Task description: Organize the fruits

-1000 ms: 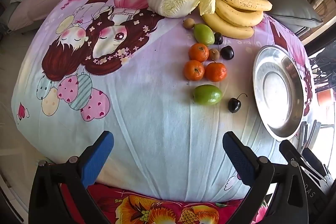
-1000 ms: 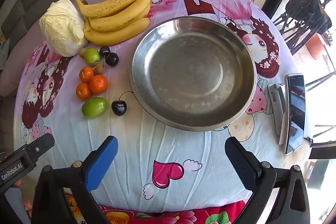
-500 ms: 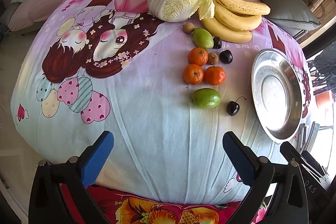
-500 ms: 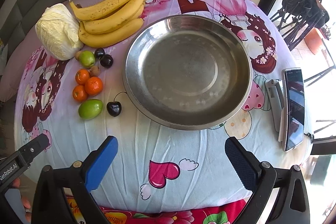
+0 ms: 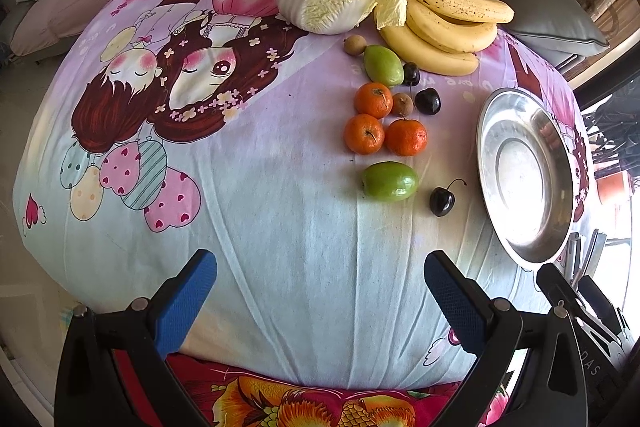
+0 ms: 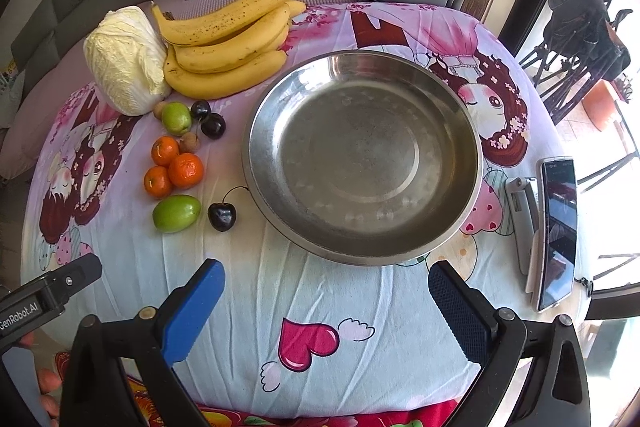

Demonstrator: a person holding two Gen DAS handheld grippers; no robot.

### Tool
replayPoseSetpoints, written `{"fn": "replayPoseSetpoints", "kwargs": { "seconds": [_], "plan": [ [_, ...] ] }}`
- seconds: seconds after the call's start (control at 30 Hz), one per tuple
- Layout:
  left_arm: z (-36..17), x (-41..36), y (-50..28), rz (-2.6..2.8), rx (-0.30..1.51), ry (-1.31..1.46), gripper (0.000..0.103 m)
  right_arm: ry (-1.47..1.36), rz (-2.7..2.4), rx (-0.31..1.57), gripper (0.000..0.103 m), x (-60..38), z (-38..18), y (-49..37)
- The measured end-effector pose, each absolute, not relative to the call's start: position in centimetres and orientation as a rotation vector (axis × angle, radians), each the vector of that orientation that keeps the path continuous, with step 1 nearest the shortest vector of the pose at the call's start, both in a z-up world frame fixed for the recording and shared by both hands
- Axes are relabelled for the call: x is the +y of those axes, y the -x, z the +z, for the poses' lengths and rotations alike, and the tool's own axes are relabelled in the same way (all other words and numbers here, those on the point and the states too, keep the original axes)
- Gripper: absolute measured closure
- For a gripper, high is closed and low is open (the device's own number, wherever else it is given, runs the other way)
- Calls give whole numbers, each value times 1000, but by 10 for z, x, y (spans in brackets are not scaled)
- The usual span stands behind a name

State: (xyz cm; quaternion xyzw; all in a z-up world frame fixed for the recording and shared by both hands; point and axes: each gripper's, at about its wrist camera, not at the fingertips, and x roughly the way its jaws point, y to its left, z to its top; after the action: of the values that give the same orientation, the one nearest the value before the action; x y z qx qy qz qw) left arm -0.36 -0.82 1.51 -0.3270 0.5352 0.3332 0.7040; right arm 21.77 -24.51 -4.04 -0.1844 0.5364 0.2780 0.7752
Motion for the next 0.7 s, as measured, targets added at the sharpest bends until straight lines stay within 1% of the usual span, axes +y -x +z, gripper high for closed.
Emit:
{"fn": "replayPoseSetpoints", "kwargs": {
  "seconds": [0.2,0.7],
  "plan": [
    [16,-6,4,755,1155,721,0,406,615,1134,0,-243,-41,-215],
    [11,-9,0,757,1170,674,0,403,619,1149,0,-241,-48,-215]
  ]
}}
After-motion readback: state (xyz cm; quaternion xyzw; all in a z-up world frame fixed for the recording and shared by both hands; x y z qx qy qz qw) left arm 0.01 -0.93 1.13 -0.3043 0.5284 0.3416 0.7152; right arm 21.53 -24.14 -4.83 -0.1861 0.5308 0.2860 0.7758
